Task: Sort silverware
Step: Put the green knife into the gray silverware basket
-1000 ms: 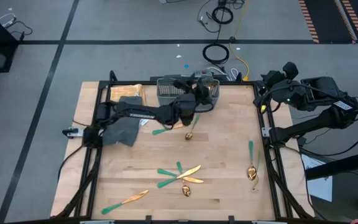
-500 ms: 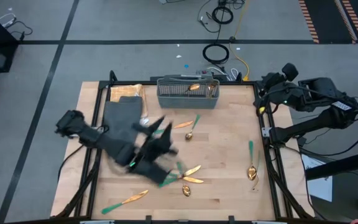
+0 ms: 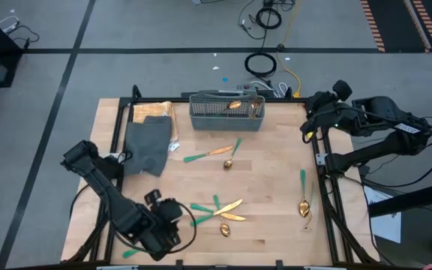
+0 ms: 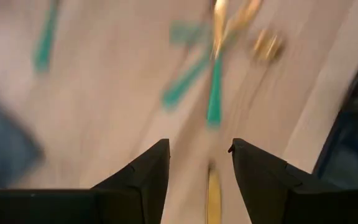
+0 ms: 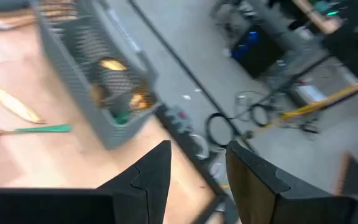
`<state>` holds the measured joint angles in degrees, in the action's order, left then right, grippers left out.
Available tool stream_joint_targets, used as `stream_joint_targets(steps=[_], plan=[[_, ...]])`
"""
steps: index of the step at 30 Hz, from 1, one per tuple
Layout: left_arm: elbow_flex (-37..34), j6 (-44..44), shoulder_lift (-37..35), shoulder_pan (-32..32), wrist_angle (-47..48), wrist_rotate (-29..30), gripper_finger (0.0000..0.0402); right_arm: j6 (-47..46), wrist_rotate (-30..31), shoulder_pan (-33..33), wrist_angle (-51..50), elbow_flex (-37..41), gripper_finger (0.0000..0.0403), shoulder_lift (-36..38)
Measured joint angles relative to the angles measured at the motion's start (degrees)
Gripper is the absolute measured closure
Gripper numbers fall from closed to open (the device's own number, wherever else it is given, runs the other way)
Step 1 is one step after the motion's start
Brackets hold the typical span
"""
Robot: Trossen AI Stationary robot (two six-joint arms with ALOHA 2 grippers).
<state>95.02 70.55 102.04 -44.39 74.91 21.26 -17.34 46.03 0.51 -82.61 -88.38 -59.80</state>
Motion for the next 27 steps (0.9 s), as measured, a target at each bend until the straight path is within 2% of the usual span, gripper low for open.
stream_joint_targets(steps=[3, 5, 12, 17, 23, 27], plan=[[0.0, 3.18, 3.05, -1.33, 3.19, -8.56, 0.0221, 0.0, -3.41, 0.02, 2.28, 0.04, 0.0259, -0.48], [0.0, 4.24, 5.24, -2.85, 3.07, -11.03, 0.0221, 0.0, -4.56, 0.02, 2.91, 0.05, 0.0259, -0.85], [-0.47, 9.71, 10.14, -8.67, 0.02, -12.0, 0.0221, 0.31, -4.43, 0.02, 4.21, 0.04, 0.0259, -2.7], [-5.19, 20.28, 8.87, -13.33, -0.57, -15.18, 0.0221, 0.44, -4.43, 0.02, 4.47, 0.04, 0.0259, -4.17], [-13.53, 24.76, 7.17, -15.65, -16.35, -17.78, 0.0221, 0.44, -4.39, 0.02, 4.57, 0.04, 0.0259, -5.91], [-17.42, 22.93, 7.04, -15.64, -19.26, -19.72, 0.0221, 0.44, -4.41, 0.02, 4.63, 0.04, 0.0259, -6.92]])
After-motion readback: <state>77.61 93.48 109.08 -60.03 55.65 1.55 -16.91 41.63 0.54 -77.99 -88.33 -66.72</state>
